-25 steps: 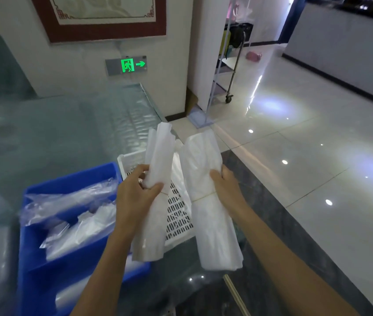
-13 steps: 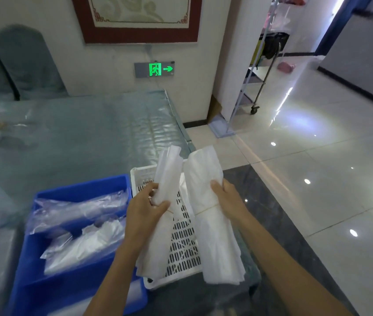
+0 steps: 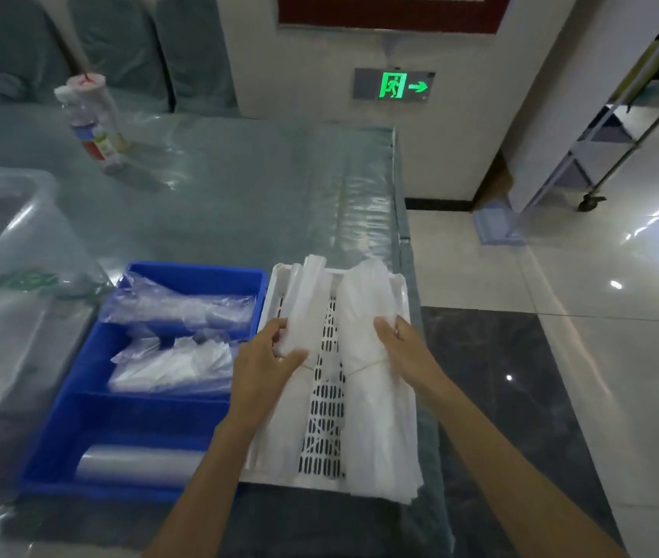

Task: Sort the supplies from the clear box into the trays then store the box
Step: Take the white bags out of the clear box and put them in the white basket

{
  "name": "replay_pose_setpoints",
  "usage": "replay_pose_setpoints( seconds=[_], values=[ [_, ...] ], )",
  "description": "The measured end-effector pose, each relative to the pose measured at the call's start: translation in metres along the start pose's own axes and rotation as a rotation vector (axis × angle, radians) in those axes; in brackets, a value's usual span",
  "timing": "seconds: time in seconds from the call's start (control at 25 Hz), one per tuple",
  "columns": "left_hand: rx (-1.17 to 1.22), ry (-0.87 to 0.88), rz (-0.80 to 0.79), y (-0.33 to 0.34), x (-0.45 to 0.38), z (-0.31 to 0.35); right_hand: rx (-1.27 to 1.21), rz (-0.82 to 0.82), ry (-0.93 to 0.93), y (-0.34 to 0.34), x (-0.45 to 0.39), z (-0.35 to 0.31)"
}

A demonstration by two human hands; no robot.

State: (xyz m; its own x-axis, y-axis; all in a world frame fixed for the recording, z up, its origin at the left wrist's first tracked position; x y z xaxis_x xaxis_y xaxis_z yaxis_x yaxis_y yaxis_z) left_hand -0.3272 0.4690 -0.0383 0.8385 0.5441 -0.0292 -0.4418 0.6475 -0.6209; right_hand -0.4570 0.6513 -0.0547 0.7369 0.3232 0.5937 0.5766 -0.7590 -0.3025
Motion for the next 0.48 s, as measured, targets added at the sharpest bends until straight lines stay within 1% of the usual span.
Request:
replay_pose_setpoints(
  seconds=[0.2, 0.48],
  values=[
    [-0.069, -0.070, 0.015, 0.020, 0.002, -0.015, 0.102, -0.052, -0.006, 0.000, -0.012, 0.002],
    [0.038, -0.150, 0.020, 0.045, -0.002, -0.037, 0.037, -0.130, 0.046, -0.002, -0.019, 0.007]
  ],
)
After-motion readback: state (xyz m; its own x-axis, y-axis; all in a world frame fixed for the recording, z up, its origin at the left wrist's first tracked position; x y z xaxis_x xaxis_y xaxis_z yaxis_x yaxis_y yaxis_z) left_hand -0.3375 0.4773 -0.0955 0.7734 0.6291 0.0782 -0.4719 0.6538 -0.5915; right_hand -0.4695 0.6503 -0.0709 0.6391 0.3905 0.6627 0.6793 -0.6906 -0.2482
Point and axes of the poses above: each hand's wrist, its own x-axis away from the middle knuckle, its own y-axis out of the palm, z = x × y, the point moved 7 cm from there along -x, towards the middle knuckle, and after that the axes turned 12 degrees about y, right-handed, at the moved point
